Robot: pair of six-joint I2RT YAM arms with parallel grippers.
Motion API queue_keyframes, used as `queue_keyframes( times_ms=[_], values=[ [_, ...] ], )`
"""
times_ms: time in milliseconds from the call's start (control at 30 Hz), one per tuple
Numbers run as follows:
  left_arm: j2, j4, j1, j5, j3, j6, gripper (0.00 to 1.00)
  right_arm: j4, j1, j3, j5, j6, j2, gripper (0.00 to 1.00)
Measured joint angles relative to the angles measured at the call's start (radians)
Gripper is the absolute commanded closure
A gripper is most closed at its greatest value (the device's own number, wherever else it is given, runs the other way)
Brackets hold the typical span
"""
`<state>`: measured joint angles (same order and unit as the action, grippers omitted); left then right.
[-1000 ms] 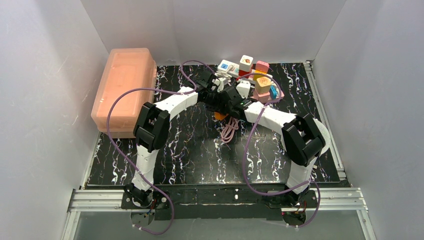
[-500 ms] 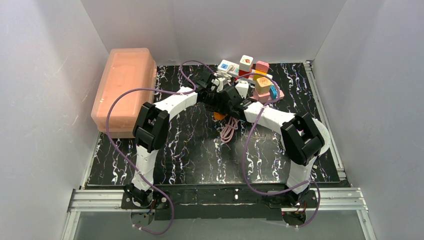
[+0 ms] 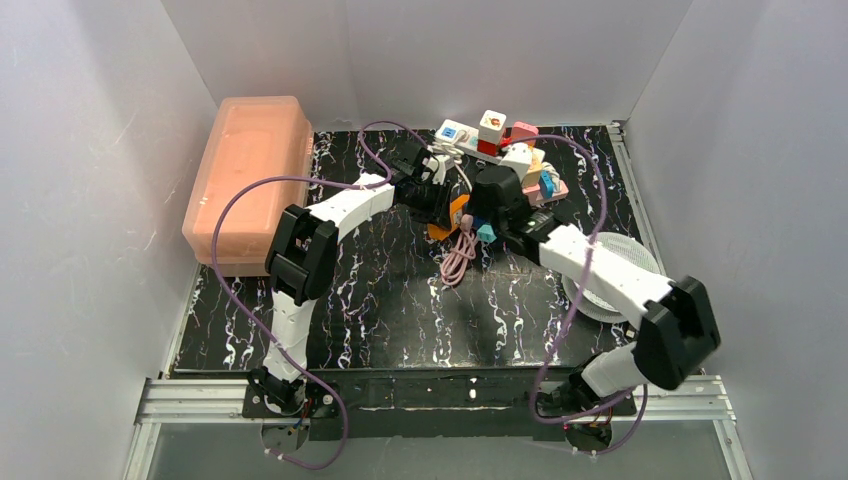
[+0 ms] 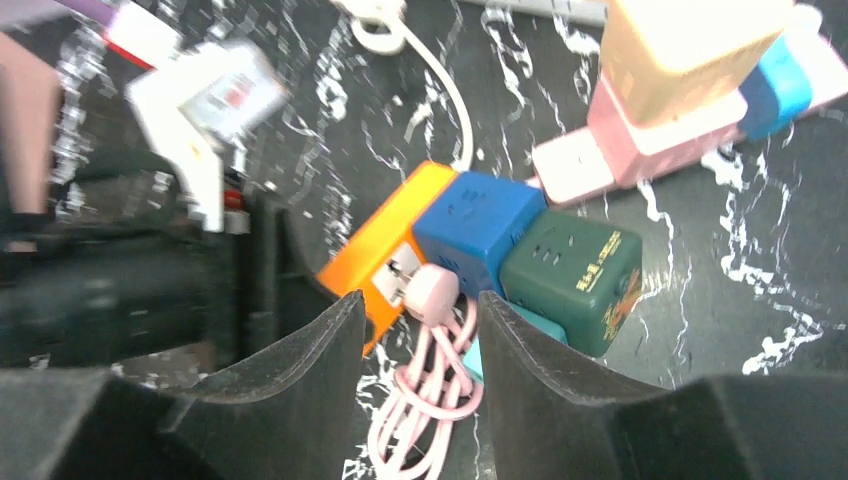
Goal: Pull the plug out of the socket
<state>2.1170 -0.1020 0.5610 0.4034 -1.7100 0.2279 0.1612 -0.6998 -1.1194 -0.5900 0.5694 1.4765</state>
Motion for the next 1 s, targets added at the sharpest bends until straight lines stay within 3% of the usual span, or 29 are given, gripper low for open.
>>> queue_keyframes(
  times_ms=[100, 133, 167, 200, 267, 333, 367, 433, 500, 533, 567, 600, 633, 867, 900, 967, 1000],
  values=[
    [0.0, 0.002, -0.001, 0.0, -0.001, 0.0, 0.9, -0.013, 0.0, -0.001, 0.022, -0.027, -0.09, 0.47],
    [0.0, 0.003, -0.001, 0.0, -0.002, 0.0, 0.9, -0.008, 0.0, -0.005, 0.03, -0.03, -0.106, 0.63],
    [0.0, 0.004, -0.002, 0.0, -0.002, 0.0, 0.9, -0.001, 0.002, -0.012, 0.042, -0.031, -0.114, 0.98],
    [0.0, 0.005, -0.002, 0.0, -0.002, 0.0, 0.9, 0.007, 0.005, -0.017, 0.053, -0.035, -0.116, 0.99],
    [0.0, 0.005, -0.002, 0.0, -0.002, 0.0, 0.9, 0.032, 0.008, -0.017, 0.086, -0.025, -0.12, 0.99],
    [0.0, 0.005, -0.002, 0.0, -0.002, 0.0, 0.9, 0.066, 0.021, -0.017, 0.142, -0.018, -0.126, 0.39],
    [0.0, 0.006, -0.002, 0.0, -0.002, 0.0, 0.9, 0.085, 0.034, -0.017, 0.18, -0.004, -0.132, 0.29],
    [0.0, 0.006, -0.002, 0.0, -0.002, 0.0, 0.91, 0.124, 0.07, -0.017, 0.253, 0.01, -0.15, 0.22],
    [0.0, 0.007, -0.002, 0.0, -0.002, 0.0, 0.91, 0.16, 0.112, -0.018, 0.322, 0.016, -0.171, 0.19],
    [0.0, 0.007, -0.002, 0.0, -0.002, 0.0, 0.91, 0.175, 0.13, -0.018, 0.348, 0.021, -0.18, 0.34],
    [0.0, 0.007, -0.002, 0.0, -0.002, 0.0, 0.91, 0.189, 0.145, -0.021, 0.37, 0.023, -0.188, 0.77],
    [0.0, 0.007, -0.002, 0.0, -0.002, 0.0, 0.91, 0.2, 0.152, -0.025, 0.387, 0.025, -0.191, 0.94],
    [0.0, 0.007, -0.002, 0.0, -0.002, 0.001, 0.91, 0.209, 0.154, -0.031, 0.404, 0.02, -0.19, 0.99],
    [-0.002, 0.007, -0.002, 0.0, -0.002, 0.007, 0.91, 0.224, 0.151, -0.087, 0.446, 0.059, -0.085, 0.99],
    [-0.002, 0.007, -0.002, 0.0, -0.002, 0.008, 0.91, 0.222, 0.151, -0.092, 0.448, 0.065, -0.057, 0.91],
    [-0.002, 0.007, -0.002, 0.0, -0.002, 0.008, 0.91, 0.222, 0.148, -0.111, 0.452, 0.082, 0.01, 0.6],
    [-0.002, 0.007, -0.002, 0.0, -0.002, 0.009, 0.91, 0.221, 0.148, -0.122, 0.454, 0.093, 0.043, 0.53]
  ],
)
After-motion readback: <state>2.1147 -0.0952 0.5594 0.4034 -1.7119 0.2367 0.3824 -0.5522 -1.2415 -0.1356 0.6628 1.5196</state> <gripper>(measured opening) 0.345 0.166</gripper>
